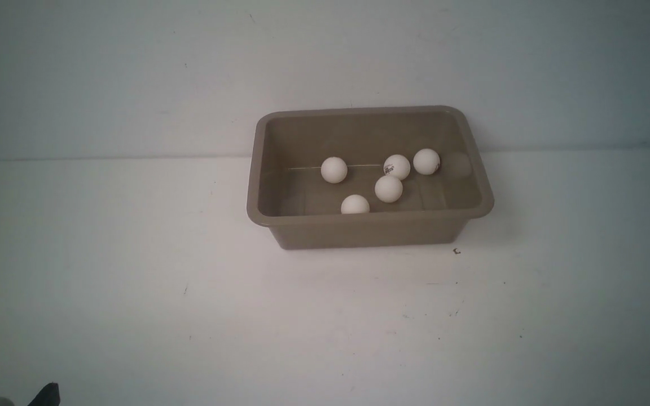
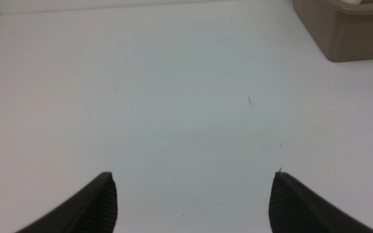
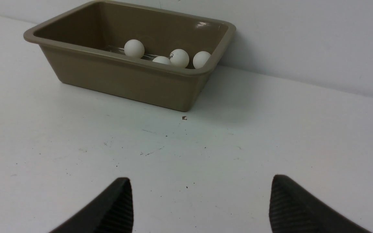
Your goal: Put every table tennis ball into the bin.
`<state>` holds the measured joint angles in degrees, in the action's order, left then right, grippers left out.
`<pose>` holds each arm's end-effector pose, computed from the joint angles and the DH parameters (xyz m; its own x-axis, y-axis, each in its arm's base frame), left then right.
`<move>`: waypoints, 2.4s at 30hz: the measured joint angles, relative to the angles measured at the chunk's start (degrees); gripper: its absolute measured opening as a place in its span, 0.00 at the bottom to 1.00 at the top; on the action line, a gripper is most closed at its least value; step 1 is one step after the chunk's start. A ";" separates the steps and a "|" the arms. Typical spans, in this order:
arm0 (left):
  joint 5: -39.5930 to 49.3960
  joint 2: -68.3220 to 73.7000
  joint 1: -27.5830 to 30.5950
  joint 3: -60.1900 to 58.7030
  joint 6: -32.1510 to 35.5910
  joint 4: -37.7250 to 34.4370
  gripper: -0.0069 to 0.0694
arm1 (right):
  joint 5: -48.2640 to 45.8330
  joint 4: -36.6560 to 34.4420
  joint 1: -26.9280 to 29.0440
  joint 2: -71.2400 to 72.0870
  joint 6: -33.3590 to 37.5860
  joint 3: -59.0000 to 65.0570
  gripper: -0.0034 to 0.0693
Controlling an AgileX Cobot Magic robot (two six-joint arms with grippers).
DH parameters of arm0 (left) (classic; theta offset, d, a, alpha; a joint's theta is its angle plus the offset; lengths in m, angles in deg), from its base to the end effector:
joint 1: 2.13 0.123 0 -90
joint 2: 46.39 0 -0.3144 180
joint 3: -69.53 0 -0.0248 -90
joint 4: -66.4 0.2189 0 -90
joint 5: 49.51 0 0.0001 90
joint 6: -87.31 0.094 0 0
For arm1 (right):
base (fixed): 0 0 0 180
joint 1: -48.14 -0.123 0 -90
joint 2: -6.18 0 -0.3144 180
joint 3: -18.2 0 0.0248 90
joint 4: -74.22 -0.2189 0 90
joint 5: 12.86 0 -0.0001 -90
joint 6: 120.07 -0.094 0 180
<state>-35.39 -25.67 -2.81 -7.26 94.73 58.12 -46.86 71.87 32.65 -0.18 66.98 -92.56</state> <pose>0.0135 -0.0035 0.1957 -0.3667 -0.0063 -0.9303 0.0406 0.9989 -0.0228 -0.0180 -0.0028 0.2047 -0.2960 -0.1743 -0.9391 -0.3154 0.9459 -0.0761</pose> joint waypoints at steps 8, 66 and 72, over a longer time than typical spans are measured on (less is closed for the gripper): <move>8.49 -10.04 0.00 -0.53 0.01 1.03 0.84 | 0.00 0.00 0.00 0.00 0.00 0.00 0.75; 8.15 -14.31 0.00 -2.55 -0.18 1.22 0.84 | 14.75 -4.08 18.95 -3.54 -0.98 10.08 0.75; 8.15 -14.31 0.00 -2.55 -0.18 1.27 0.84 | 13.20 -4.08 19.35 -1.04 -0.16 10.22 0.75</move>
<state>-27.23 -39.98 -2.81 -9.81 94.54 59.39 -33.67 67.79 52.00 -1.22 66.83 -82.34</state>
